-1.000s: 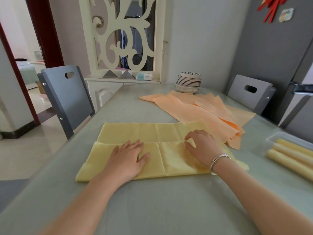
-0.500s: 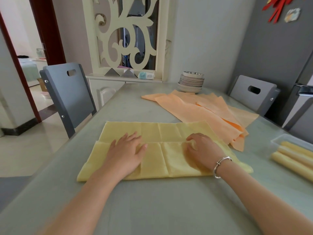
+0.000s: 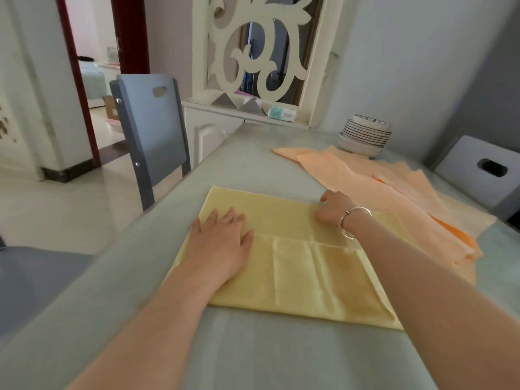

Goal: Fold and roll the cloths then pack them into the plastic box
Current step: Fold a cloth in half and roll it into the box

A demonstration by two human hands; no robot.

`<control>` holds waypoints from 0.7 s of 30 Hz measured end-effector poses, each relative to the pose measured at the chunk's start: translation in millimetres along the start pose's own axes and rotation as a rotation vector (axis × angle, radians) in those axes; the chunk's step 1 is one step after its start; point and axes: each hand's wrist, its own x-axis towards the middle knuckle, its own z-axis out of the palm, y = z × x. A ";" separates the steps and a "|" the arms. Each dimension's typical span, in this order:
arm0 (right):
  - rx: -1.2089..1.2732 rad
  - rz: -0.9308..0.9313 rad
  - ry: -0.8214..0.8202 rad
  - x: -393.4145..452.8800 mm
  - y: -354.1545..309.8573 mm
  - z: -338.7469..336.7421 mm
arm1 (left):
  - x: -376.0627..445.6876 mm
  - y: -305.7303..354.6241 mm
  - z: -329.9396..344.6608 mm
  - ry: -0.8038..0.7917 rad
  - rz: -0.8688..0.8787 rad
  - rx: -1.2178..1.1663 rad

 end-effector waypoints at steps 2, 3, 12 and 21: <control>-0.112 -0.006 0.001 4.0 -2.7 -5.2 | -0.3 0.0 -1.0 0.001 -0.005 0.007; -0.143 -0.014 -0.014 2.6 -4.0 -9.3 | -0.7 0.3 -2.0 0.010 -0.006 0.004; -0.312 -0.462 0.276 -98.6 5.5 -42.5 | -7.2 6.7 -15.8 0.327 0.177 -0.029; -0.325 -0.462 0.328 -190.7 55.5 -30.2 | -43.3 14.8 -27.1 0.253 0.306 0.005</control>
